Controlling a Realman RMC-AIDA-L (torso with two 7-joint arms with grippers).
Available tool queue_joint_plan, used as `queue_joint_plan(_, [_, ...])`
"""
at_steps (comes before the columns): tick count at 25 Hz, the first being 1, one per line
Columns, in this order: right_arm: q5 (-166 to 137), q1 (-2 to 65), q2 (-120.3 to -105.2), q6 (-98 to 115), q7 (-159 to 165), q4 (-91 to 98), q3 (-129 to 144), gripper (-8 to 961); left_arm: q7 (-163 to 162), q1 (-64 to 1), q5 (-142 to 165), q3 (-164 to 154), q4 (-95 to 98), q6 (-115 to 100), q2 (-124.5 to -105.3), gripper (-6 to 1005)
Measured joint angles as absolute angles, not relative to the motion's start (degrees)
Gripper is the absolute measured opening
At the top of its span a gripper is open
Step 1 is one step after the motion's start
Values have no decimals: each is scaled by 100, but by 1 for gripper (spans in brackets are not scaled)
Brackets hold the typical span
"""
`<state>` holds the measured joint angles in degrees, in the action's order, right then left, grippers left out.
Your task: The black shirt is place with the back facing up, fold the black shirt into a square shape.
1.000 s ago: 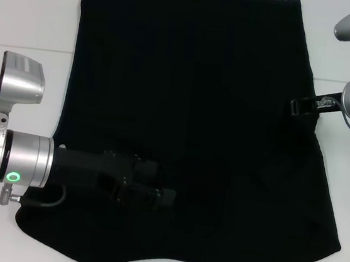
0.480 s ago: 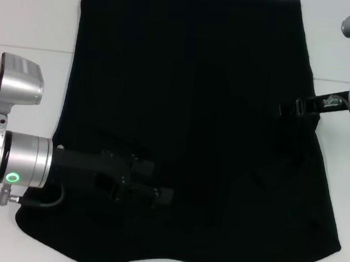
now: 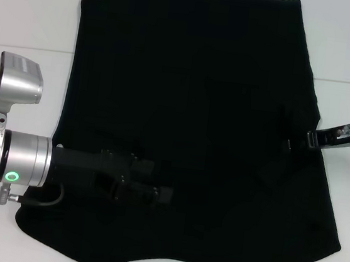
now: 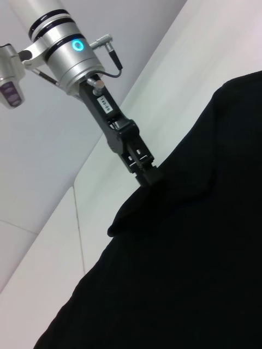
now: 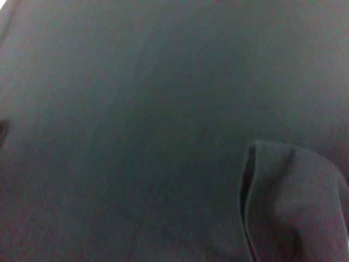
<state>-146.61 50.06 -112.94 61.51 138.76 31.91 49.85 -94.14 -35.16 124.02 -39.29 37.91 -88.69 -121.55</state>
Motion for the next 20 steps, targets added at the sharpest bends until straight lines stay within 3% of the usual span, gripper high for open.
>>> queue_joint_plan(5, [-14660, 4976, -11321, 6113, 13881, 3153, 5015, 593, -9413, -3530, 12402, -3929, 3789, -8872, -12154, 901])
queue_joint_plan(12, [-14477, 5192, -11556, 5668, 13821, 3120, 4985, 594, -9413, -3524, 12402, -3920, 3800, -8867, -12140, 894])
queue_joint_plan(20, [-13910, 5314, -11580, 5592, 13590, 3221, 5012, 594, -9459, -3402, 12547, -3427, 3844, -8871, -12028, 887])
